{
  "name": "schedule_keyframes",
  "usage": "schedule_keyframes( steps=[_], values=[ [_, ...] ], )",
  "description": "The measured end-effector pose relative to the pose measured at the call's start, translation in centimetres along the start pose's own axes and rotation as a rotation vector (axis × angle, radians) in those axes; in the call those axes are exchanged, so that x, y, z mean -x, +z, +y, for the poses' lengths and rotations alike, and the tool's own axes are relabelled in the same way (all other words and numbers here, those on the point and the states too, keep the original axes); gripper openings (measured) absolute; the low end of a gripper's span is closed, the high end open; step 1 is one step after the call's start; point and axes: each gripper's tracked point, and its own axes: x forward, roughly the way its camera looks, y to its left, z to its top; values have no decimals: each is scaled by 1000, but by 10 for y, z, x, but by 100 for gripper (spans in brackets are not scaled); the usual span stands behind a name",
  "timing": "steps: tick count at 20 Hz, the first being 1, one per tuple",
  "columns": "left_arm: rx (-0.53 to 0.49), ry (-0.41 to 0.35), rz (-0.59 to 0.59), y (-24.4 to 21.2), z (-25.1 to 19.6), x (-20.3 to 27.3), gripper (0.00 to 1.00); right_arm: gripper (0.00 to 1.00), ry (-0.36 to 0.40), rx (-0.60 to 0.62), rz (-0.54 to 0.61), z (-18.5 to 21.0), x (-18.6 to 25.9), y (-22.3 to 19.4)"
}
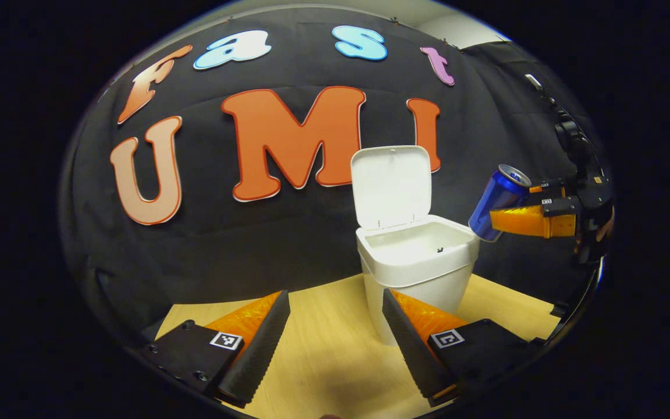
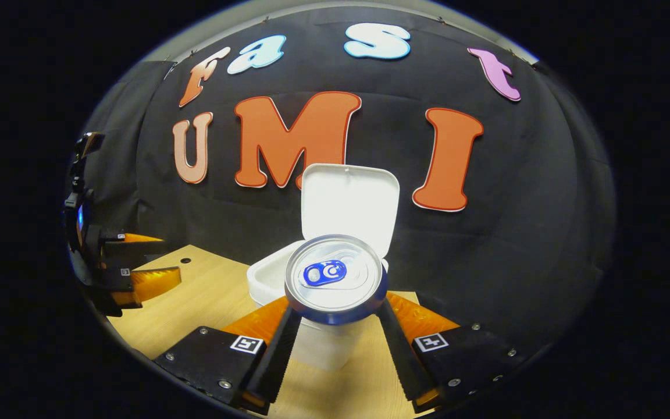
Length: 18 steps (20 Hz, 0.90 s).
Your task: Press the lid of the desktop garbage bin to open it, pick up the crumpled paper on the desktop and throw it into the bin, then pick up the pop can on the desktop and drop it into the bin, and finally close the garbage bin lid.
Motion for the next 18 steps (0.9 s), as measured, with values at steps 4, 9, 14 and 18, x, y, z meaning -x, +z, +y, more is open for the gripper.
schedule_keyframes(
  steps=[4, 9, 14, 18],
  values=[
    [-3, 112, 29, -17, 32, 27, 100, 79, 20, 37, -32, 5, -21, 17],
    [7, 192, 57, -33, 52, 62, 100, 79, 34, 54, -28, 12, -43, 22],
    [49, 262, 59, -39, 68, 83, 100, 79, 40, 37, -1, 18, -64, 14],
    [76, 303, 63, -43, 76, 88, 100, 79, 50, 8, 38, 20, -79, 2]
  ],
)
